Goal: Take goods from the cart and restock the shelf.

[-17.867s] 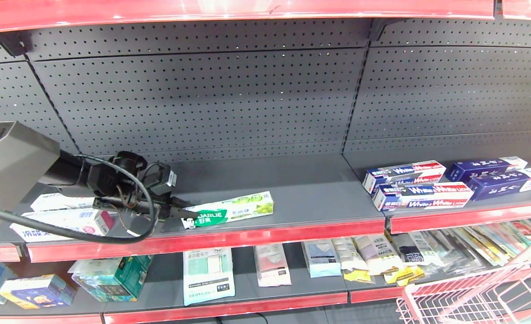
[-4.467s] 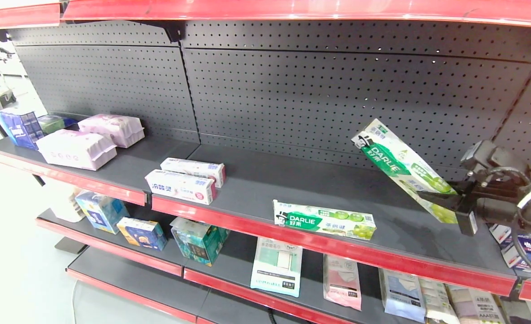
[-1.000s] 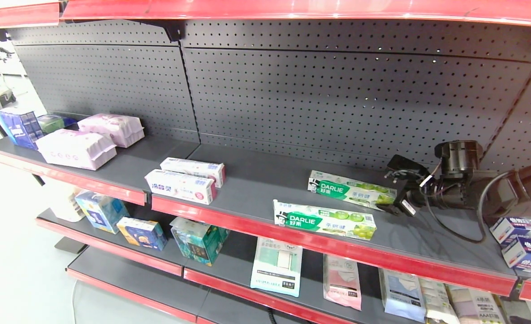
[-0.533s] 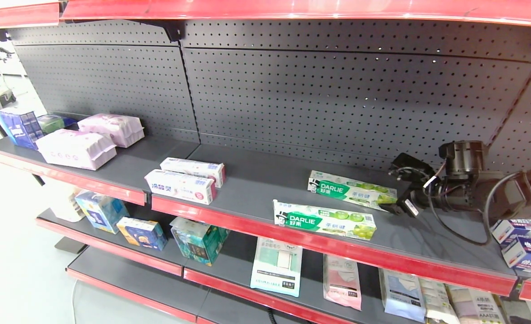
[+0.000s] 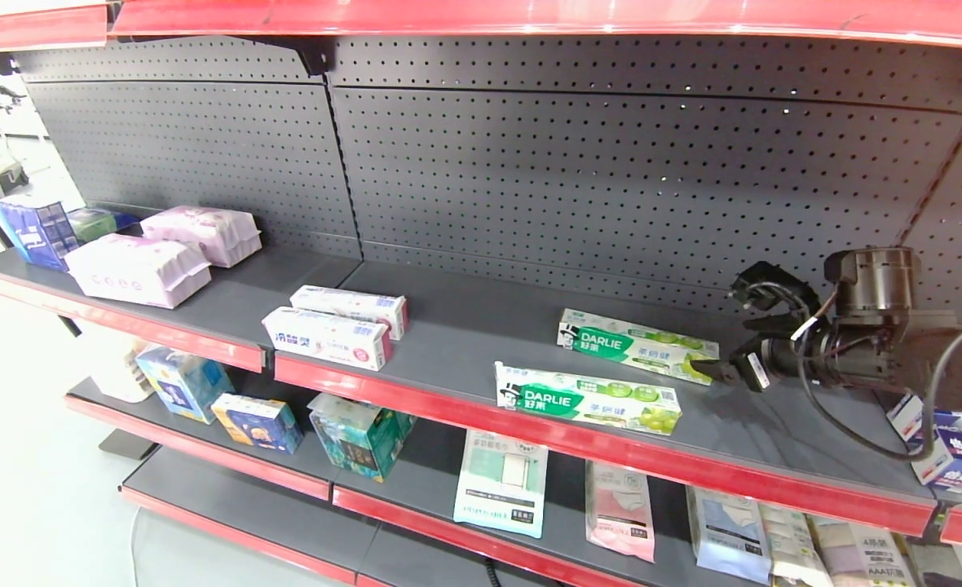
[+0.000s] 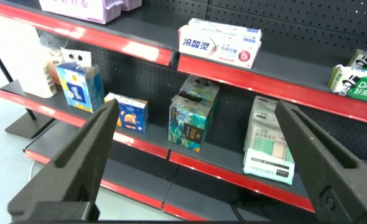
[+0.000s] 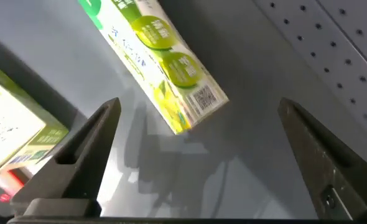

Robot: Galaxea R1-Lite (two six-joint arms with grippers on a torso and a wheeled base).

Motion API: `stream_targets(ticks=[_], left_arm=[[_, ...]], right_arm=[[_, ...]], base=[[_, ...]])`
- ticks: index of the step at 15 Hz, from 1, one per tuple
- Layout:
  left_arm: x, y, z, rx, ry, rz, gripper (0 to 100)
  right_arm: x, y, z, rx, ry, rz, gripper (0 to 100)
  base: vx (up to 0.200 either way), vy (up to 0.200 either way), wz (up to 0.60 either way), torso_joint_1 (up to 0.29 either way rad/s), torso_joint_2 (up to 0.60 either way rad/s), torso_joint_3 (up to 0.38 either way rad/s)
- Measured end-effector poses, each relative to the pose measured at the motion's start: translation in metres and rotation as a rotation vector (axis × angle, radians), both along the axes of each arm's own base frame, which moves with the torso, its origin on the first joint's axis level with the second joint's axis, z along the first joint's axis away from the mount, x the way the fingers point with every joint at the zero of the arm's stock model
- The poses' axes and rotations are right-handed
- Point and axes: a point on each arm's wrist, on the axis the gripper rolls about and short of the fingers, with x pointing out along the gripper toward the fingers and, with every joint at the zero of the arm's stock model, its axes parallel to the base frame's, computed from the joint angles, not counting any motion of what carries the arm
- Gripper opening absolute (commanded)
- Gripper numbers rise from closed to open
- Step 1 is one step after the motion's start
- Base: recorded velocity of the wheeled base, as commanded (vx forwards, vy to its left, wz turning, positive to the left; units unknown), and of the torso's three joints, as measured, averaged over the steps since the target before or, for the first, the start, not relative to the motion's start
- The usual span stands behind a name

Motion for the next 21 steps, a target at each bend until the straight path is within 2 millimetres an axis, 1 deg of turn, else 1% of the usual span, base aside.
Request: stream_targets(ticks=[3, 5, 8, 11, 15, 17, 21], left_arm=[[0.000, 0.000, 0.000, 0.000, 0.000, 0.000, 100], [0.000, 0.000, 0.000, 0.000, 0.000, 0.000, 100], [0.000, 0.000, 0.000, 0.000, 0.000, 0.000, 100], [0.000, 0.000, 0.000, 0.000, 0.000, 0.000, 100], [0.000, 0.000, 0.000, 0.000, 0.000, 0.000, 100], [0.000, 0.000, 0.000, 0.000, 0.000, 0.000, 100], [0.000, 0.000, 0.000, 0.000, 0.000, 0.000, 100]], right_arm=[[-0.017, 0.000, 0.000, 0.024, 0.024, -0.035, 100], [-0.028, 0.009, 0.002, 0.077, 0.043, -0.162, 100], [-0.038, 0.024, 0.003, 0.155, 0.050, -0.314, 100], [-0.049, 0.032, -0.002, 0.198, 0.087, -0.336, 100], [-0.061, 0.054, -0.010, 0.268, 0.137, -0.378, 100], [-0.061, 0.058, -0.014, 0.289, 0.156, -0.388, 100], [-0.042, 0.055, -0.013, 0.328, 0.137, -0.435, 100]], base=[[0.000, 0.000, 0.00, 0.000, 0.00, 0.000], [0.000, 0.000, 0.00, 0.000, 0.00, 0.000], [0.000, 0.000, 0.00, 0.000, 0.00, 0.000], [0.000, 0.000, 0.00, 0.000, 0.00, 0.000], [0.000, 0.000, 0.00, 0.000, 0.00, 0.000], [0.000, 0.000, 0.00, 0.000, 0.00, 0.000], [0.000, 0.000, 0.00, 0.000, 0.00, 0.000]])
